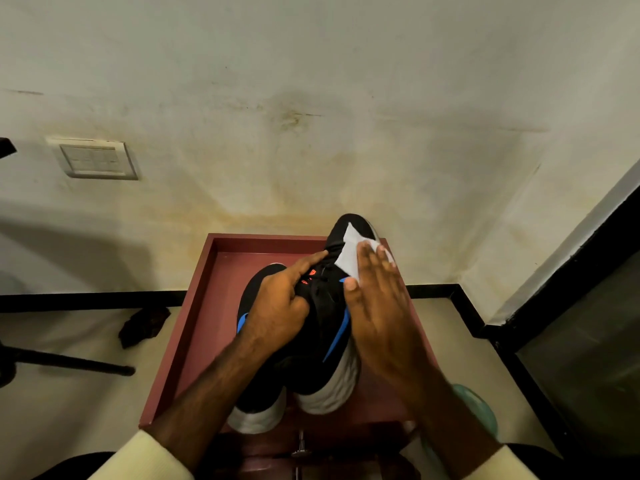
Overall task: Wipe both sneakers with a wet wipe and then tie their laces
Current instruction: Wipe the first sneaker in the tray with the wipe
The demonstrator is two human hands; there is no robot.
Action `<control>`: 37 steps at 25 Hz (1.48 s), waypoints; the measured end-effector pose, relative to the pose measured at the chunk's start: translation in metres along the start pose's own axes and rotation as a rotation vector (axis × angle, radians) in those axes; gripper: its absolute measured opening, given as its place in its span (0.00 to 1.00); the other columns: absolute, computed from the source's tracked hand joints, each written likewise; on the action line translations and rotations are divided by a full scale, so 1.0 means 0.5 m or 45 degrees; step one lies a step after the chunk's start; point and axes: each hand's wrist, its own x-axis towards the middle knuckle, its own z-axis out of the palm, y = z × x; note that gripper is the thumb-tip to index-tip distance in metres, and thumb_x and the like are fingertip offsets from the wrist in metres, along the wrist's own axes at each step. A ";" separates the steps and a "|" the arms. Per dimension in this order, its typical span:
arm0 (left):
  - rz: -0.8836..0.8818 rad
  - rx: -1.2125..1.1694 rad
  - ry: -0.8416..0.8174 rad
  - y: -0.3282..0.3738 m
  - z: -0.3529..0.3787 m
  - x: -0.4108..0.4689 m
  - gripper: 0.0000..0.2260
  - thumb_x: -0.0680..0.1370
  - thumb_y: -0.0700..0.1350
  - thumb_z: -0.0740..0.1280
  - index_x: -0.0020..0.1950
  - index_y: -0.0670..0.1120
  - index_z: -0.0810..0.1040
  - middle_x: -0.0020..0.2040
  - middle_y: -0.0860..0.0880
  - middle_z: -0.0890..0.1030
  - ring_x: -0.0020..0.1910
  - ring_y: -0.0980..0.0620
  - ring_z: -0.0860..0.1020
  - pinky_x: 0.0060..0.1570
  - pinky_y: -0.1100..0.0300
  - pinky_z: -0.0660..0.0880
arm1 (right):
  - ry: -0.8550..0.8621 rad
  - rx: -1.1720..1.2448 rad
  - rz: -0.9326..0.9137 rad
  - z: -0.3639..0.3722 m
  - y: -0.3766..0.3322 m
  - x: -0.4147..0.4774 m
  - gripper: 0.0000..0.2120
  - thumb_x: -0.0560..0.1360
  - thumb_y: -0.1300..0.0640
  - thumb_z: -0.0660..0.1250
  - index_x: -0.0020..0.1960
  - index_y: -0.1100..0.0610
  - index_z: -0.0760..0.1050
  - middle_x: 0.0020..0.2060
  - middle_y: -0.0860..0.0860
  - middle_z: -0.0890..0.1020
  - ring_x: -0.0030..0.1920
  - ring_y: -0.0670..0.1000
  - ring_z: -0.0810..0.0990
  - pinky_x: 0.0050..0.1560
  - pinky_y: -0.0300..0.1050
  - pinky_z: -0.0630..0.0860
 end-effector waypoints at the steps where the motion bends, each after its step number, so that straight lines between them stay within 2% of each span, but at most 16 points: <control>1: -0.015 0.021 0.020 -0.008 -0.008 0.003 0.37 0.70 0.26 0.60 0.73 0.55 0.76 0.64 0.55 0.83 0.61 0.58 0.81 0.64 0.60 0.78 | -0.049 -0.016 -0.041 0.006 -0.014 -0.023 0.40 0.80 0.28 0.33 0.86 0.48 0.45 0.85 0.42 0.46 0.83 0.39 0.39 0.85 0.46 0.43; 3: -0.006 0.088 0.024 -0.013 -0.023 0.006 0.37 0.71 0.28 0.61 0.74 0.58 0.75 0.63 0.55 0.84 0.58 0.55 0.83 0.60 0.59 0.80 | -0.048 -0.040 -0.093 0.011 -0.012 -0.030 0.39 0.81 0.29 0.33 0.86 0.49 0.45 0.85 0.42 0.47 0.83 0.39 0.39 0.85 0.46 0.44; 6: 0.145 0.213 -0.064 0.010 -0.011 -0.006 0.37 0.70 0.26 0.62 0.76 0.51 0.73 0.69 0.52 0.81 0.66 0.57 0.79 0.66 0.70 0.72 | 0.090 0.013 -0.010 -0.004 0.023 0.031 0.40 0.81 0.29 0.34 0.86 0.49 0.47 0.85 0.42 0.48 0.84 0.39 0.41 0.85 0.49 0.45; 8: 0.226 0.272 -0.140 0.017 0.001 -0.016 0.36 0.70 0.26 0.63 0.77 0.48 0.72 0.72 0.50 0.78 0.69 0.54 0.76 0.70 0.65 0.71 | 0.157 0.130 -0.017 -0.014 0.032 0.046 0.39 0.82 0.30 0.37 0.86 0.50 0.51 0.85 0.43 0.51 0.84 0.41 0.43 0.85 0.50 0.46; 10: 0.249 0.286 -0.142 0.012 0.000 -0.018 0.36 0.70 0.27 0.63 0.76 0.49 0.72 0.72 0.50 0.78 0.70 0.52 0.76 0.71 0.61 0.72 | 0.143 0.142 -0.140 -0.014 0.031 0.032 0.36 0.84 0.33 0.39 0.85 0.52 0.54 0.85 0.44 0.55 0.85 0.43 0.47 0.85 0.51 0.47; 12: 0.282 0.346 -0.138 0.010 -0.006 -0.018 0.36 0.71 0.27 0.65 0.77 0.50 0.71 0.73 0.51 0.77 0.71 0.52 0.75 0.70 0.62 0.71 | 0.153 0.026 -0.260 -0.021 0.039 0.029 0.34 0.86 0.36 0.40 0.84 0.53 0.58 0.84 0.46 0.60 0.84 0.43 0.52 0.85 0.53 0.49; 15: 0.352 0.473 -0.306 0.027 0.002 -0.026 0.40 0.73 0.28 0.67 0.81 0.53 0.64 0.79 0.54 0.68 0.75 0.54 0.70 0.71 0.64 0.69 | 0.241 -0.103 -0.244 -0.052 0.058 0.058 0.36 0.85 0.36 0.39 0.81 0.54 0.67 0.80 0.48 0.69 0.83 0.45 0.58 0.84 0.56 0.53; 17: 0.372 0.513 -0.423 0.035 0.012 -0.032 0.41 0.73 0.28 0.66 0.82 0.55 0.60 0.81 0.56 0.65 0.76 0.54 0.68 0.71 0.61 0.71 | 0.160 -0.138 -0.315 -0.065 0.064 0.068 0.36 0.85 0.36 0.38 0.75 0.53 0.75 0.75 0.47 0.76 0.81 0.46 0.64 0.83 0.56 0.54; 19: 0.387 0.500 -0.414 0.034 0.013 -0.033 0.40 0.74 0.29 0.66 0.82 0.54 0.61 0.80 0.55 0.67 0.76 0.53 0.70 0.71 0.57 0.73 | 0.061 -0.170 -0.400 -0.075 0.068 0.067 0.36 0.86 0.37 0.38 0.72 0.51 0.78 0.71 0.46 0.80 0.78 0.46 0.69 0.82 0.55 0.57; 22: 0.415 0.445 -0.330 0.022 0.007 -0.028 0.36 0.74 0.30 0.68 0.79 0.52 0.67 0.77 0.54 0.72 0.73 0.55 0.71 0.71 0.58 0.73 | 0.095 -0.278 -0.404 -0.089 0.080 0.054 0.32 0.86 0.39 0.40 0.75 0.51 0.76 0.72 0.46 0.79 0.78 0.46 0.69 0.82 0.55 0.57; 24: 0.425 0.450 -0.322 0.018 0.002 -0.028 0.36 0.75 0.31 0.69 0.79 0.53 0.67 0.78 0.55 0.70 0.74 0.57 0.70 0.71 0.62 0.71 | 0.140 -0.300 -0.382 -0.090 0.084 0.040 0.32 0.86 0.41 0.41 0.76 0.52 0.74 0.74 0.47 0.78 0.79 0.47 0.68 0.82 0.56 0.57; 26: 0.453 0.494 -0.383 0.026 0.005 -0.028 0.36 0.75 0.31 0.69 0.80 0.52 0.65 0.79 0.54 0.68 0.75 0.54 0.71 0.70 0.57 0.73 | 0.149 -0.293 -0.363 -0.092 0.082 0.036 0.32 0.86 0.40 0.41 0.76 0.53 0.75 0.74 0.47 0.78 0.79 0.47 0.69 0.82 0.57 0.57; 29: 0.549 0.586 -0.535 0.039 0.017 -0.033 0.39 0.73 0.29 0.66 0.82 0.49 0.61 0.81 0.51 0.65 0.74 0.47 0.72 0.69 0.50 0.75 | -0.001 -0.243 -0.400 -0.094 0.073 0.050 0.33 0.86 0.38 0.41 0.70 0.49 0.80 0.68 0.44 0.82 0.74 0.45 0.74 0.81 0.54 0.60; 31: 0.537 0.584 -0.580 0.031 0.023 -0.032 0.39 0.74 0.29 0.65 0.82 0.51 0.60 0.81 0.51 0.65 0.74 0.47 0.72 0.69 0.50 0.75 | -0.095 -0.250 -0.384 -0.094 0.070 0.054 0.35 0.85 0.35 0.40 0.68 0.47 0.81 0.66 0.42 0.83 0.71 0.44 0.76 0.80 0.51 0.62; 34: 0.442 0.496 -0.472 0.014 0.018 -0.025 0.36 0.76 0.31 0.68 0.80 0.54 0.64 0.78 0.55 0.71 0.74 0.54 0.72 0.69 0.55 0.74 | -0.054 -0.330 -0.343 -0.094 0.071 0.030 0.35 0.85 0.34 0.39 0.74 0.49 0.76 0.71 0.45 0.80 0.74 0.45 0.73 0.81 0.49 0.60; 37: 0.448 0.425 -0.315 0.004 0.014 -0.018 0.34 0.75 0.30 0.68 0.78 0.51 0.69 0.74 0.53 0.75 0.71 0.56 0.73 0.68 0.60 0.73 | -0.024 -0.357 -0.294 -0.090 0.070 0.004 0.37 0.84 0.33 0.38 0.80 0.51 0.68 0.78 0.47 0.73 0.80 0.46 0.66 0.83 0.52 0.57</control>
